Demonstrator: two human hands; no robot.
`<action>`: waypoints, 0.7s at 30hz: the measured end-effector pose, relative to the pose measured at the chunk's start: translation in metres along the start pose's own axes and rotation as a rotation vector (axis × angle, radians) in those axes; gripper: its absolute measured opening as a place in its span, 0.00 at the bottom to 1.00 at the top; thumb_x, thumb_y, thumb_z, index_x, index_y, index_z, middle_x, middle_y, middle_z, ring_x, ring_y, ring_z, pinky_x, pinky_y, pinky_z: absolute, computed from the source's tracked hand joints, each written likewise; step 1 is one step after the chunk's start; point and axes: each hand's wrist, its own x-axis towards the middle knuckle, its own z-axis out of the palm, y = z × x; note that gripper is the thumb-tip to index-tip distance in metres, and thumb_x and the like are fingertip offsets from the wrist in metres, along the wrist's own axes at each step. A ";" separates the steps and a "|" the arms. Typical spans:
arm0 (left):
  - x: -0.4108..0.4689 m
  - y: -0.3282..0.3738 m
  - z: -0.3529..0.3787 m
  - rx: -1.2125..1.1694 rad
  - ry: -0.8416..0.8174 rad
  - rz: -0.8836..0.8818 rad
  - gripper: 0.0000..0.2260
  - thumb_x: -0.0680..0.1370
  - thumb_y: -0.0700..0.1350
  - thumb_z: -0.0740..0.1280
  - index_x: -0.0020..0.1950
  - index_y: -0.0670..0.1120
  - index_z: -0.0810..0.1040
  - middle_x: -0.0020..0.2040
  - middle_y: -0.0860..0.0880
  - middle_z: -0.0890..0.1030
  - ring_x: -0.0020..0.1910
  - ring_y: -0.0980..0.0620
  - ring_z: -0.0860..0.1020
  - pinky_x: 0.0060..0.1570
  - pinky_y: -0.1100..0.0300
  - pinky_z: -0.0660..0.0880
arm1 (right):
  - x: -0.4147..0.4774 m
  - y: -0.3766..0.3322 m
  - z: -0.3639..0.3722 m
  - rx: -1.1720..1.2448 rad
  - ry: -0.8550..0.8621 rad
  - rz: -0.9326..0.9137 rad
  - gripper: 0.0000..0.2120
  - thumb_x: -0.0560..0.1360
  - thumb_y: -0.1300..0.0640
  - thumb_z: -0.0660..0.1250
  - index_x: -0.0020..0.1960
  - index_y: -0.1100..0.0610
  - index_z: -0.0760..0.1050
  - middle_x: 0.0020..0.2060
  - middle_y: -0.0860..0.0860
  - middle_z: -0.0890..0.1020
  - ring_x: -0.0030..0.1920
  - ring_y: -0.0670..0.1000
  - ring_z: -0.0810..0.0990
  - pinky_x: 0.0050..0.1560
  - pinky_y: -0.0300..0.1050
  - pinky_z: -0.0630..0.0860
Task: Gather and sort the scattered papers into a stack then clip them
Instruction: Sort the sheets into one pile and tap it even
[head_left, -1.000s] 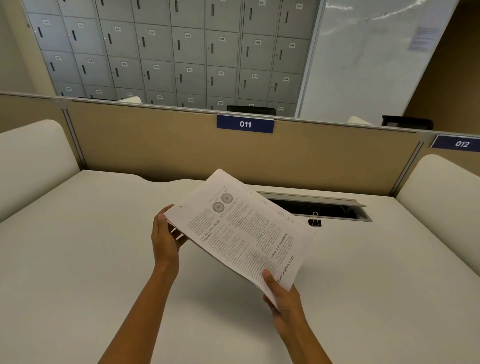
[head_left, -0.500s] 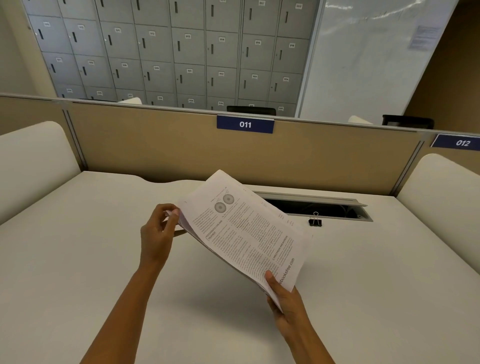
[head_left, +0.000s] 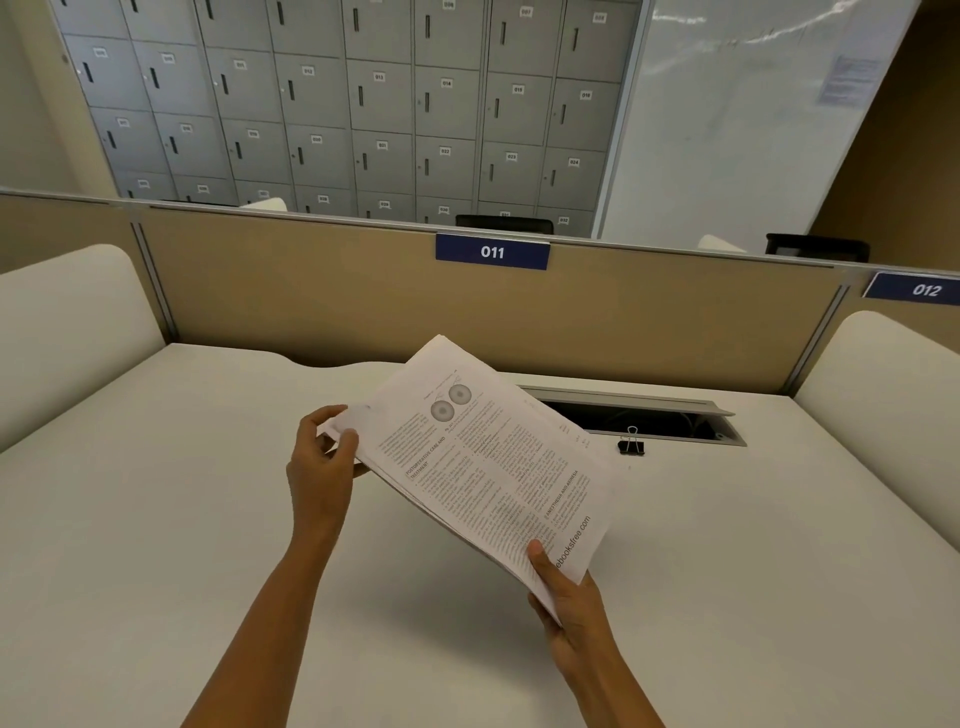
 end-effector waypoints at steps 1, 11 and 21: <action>-0.001 0.001 0.002 -0.043 0.038 -0.035 0.14 0.78 0.41 0.62 0.63 0.45 0.68 0.52 0.49 0.76 0.49 0.46 0.79 0.44 0.54 0.78 | -0.001 0.001 0.001 -0.006 -0.001 -0.008 0.44 0.36 0.43 0.83 0.51 0.52 0.77 0.39 0.49 0.85 0.41 0.52 0.80 0.27 0.40 0.77; -0.053 -0.006 0.050 -0.366 -0.073 -0.378 0.20 0.77 0.49 0.65 0.67 0.51 0.67 0.58 0.49 0.79 0.53 0.47 0.80 0.52 0.45 0.78 | -0.017 0.027 0.030 0.027 0.109 -0.185 0.30 0.53 0.45 0.80 0.52 0.53 0.77 0.42 0.49 0.85 0.42 0.51 0.84 0.40 0.47 0.81; -0.051 -0.025 0.033 -0.330 -0.206 -0.543 0.17 0.76 0.37 0.64 0.64 0.47 0.71 0.55 0.45 0.80 0.51 0.43 0.80 0.50 0.46 0.78 | -0.017 0.028 0.017 0.098 0.088 -0.130 0.34 0.53 0.52 0.80 0.58 0.51 0.75 0.50 0.51 0.85 0.50 0.54 0.83 0.45 0.50 0.82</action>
